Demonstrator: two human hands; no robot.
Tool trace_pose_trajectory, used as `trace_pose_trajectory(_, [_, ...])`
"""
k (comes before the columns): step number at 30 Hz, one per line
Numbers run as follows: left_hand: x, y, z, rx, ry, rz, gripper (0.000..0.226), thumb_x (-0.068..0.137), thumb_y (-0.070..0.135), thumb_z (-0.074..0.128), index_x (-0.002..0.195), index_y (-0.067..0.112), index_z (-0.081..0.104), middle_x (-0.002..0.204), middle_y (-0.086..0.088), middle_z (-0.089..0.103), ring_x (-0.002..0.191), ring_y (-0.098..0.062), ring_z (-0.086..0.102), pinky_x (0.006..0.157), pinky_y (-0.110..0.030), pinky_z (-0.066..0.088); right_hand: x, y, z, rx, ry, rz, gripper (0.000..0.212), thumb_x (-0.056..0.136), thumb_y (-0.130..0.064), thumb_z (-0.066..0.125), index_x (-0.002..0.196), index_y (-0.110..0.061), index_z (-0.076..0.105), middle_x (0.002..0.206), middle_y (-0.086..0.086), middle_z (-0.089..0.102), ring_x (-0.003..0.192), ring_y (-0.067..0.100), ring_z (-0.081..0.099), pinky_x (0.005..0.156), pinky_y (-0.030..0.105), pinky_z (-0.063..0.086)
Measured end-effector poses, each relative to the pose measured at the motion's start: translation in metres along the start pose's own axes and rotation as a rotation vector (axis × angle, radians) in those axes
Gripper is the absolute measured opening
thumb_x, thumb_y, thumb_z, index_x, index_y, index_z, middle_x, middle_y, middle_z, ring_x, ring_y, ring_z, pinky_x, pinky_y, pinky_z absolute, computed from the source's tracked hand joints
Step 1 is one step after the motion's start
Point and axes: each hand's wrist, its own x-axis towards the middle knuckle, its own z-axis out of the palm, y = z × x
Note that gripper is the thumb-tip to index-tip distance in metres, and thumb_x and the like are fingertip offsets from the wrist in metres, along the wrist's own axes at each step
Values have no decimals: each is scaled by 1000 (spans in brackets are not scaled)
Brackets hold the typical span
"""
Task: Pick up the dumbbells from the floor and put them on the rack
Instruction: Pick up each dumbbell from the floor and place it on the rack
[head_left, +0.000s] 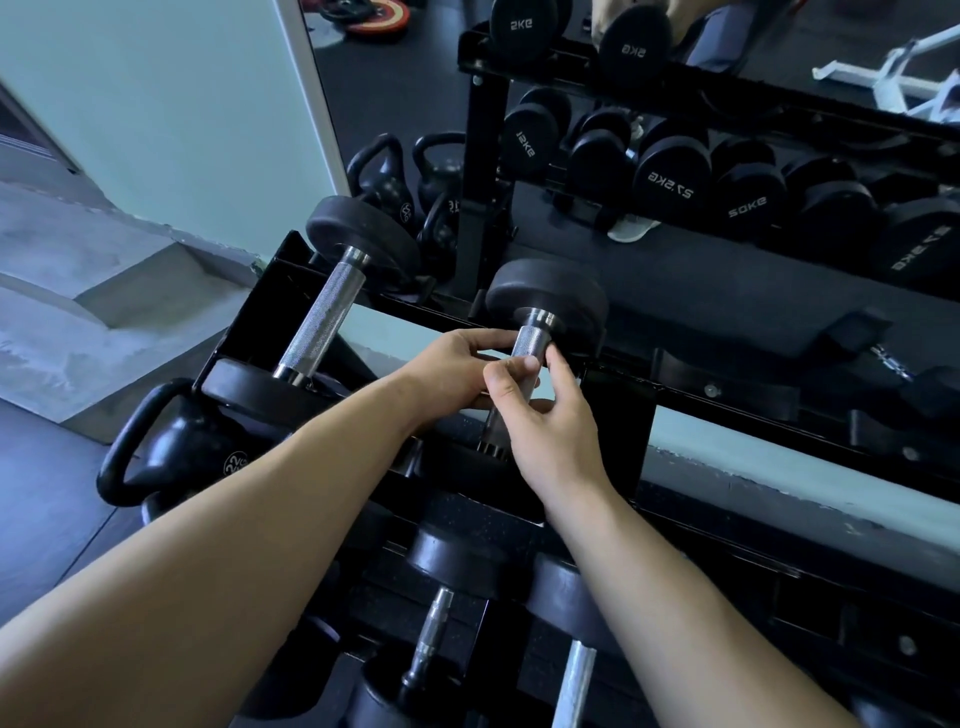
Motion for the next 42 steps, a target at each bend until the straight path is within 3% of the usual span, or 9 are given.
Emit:
trace_pose_trajectory(3, [-3,-1,0,48,34,-10,37,95,30,76,130,21,71,91,-3,82,75,-9,76,67,-17,57,-6,-4,-4,-29,7,-45,81,93,-54,68,162,-34,30,132,-17,60,107,-20,56,84,2,35])
trace_pose_trajectory(5, [-9,-3,-2,91,62,-1,44,93,36,77,134,20,68,99,-4,83,81,-10,78,71,-20,59,-14,-6,-8,-67,33,-72,81,91,-58,67,160,-36,31,153,-4,49,130,5,52,93,14,37])
trace_pose_trajectory(9, [-34,-5,-8,130,177,48,50,92,42,77,137,23,64,111,-2,81,96,-12,78,88,-30,63,-36,-3,-10,-148,119,-239,73,90,-59,67,154,-35,40,140,-7,49,128,11,53,100,29,50])
trace_pose_trajectory(13, [-76,-12,-20,92,291,144,44,88,46,80,125,26,69,104,-5,82,99,-22,78,99,-40,61,-72,-3,1,-144,167,-454,65,86,-62,62,141,-28,54,123,-13,54,113,8,58,88,16,50])
trace_pose_trajectory(20, [-199,-77,-45,-67,441,199,40,86,33,77,121,14,71,104,-19,79,92,-21,72,99,-49,58,-161,31,68,-95,-172,-461,63,85,-56,68,138,-24,59,112,-7,66,99,14,66,85,24,56])
trace_pose_trajectory(29, [-367,-301,-69,-147,671,-128,38,84,46,78,117,27,74,96,4,81,84,-6,70,98,-45,58,-277,169,184,-260,-633,-309,60,79,-57,71,135,-40,56,113,-8,66,93,14,68,82,19,56])
trace_pose_trajectory(33, [-419,-421,-62,-208,762,-311,39,86,46,78,119,25,73,103,4,80,91,-9,72,93,-33,58,-307,259,228,-379,-781,-232,53,85,-35,83,130,-44,55,109,-6,67,87,12,67,82,23,57])
trace_pose_trajectory(37, [-450,-544,-41,-339,865,-496,49,67,63,73,106,35,72,100,8,81,95,-15,76,99,-42,59,-320,360,268,-530,-894,-159,52,86,-37,81,133,-39,59,107,-10,66,83,10,65,81,23,55])
trace_pose_trajectory(42, [-454,-700,-17,-460,977,-651,39,89,44,77,119,19,71,110,0,77,104,-19,73,104,-39,56,-312,471,335,-712,-1025,-161,59,86,-46,77,140,-34,57,108,-11,65,88,13,67,89,35,59])
